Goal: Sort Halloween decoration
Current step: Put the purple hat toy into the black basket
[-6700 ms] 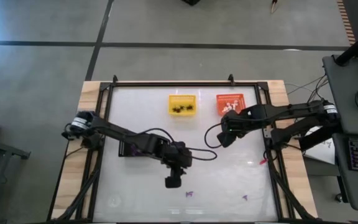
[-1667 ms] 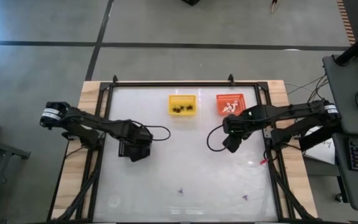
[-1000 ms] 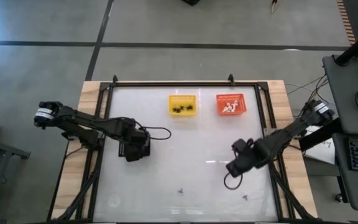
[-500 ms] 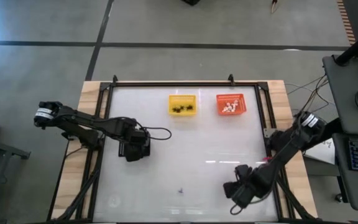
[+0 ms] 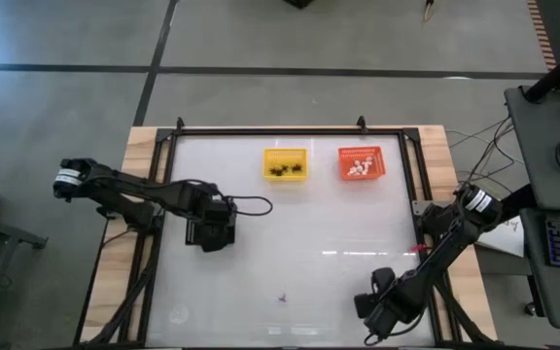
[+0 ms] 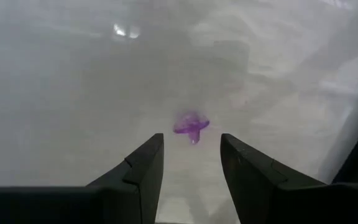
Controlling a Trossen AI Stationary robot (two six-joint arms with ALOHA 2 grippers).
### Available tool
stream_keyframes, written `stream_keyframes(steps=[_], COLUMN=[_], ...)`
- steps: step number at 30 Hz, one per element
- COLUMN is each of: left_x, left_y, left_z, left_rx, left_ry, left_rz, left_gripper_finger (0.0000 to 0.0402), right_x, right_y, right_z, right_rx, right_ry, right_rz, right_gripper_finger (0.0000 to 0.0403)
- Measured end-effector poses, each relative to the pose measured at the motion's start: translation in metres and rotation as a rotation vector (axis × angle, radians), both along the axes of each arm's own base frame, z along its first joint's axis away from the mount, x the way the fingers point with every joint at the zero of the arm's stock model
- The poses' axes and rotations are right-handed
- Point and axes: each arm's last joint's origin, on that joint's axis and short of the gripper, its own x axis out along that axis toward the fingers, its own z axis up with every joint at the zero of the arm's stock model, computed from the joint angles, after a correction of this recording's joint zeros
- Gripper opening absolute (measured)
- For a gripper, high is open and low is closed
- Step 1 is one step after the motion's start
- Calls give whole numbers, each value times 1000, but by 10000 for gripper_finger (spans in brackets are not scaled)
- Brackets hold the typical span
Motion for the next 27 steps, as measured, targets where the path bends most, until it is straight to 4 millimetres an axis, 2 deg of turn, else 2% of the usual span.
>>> stream_keyframes(steps=[14,21,27], left_x=[3,3,2], left_y=[0,-1,-1], left_z=[5,5,5], left_rx=[-8,-28,-65], left_ry=[-21,-27,-30], left_rz=[20,72,131], left_gripper_finger=[119,119,119], right_x=[1,-1,-5], right_y=[1,3,7], right_z=[9,8,-2], right_rx=[68,75,45], right_ry=[-129,-147,-136], right_rz=[663,824,928], right_gripper_finger=[151,151,151])
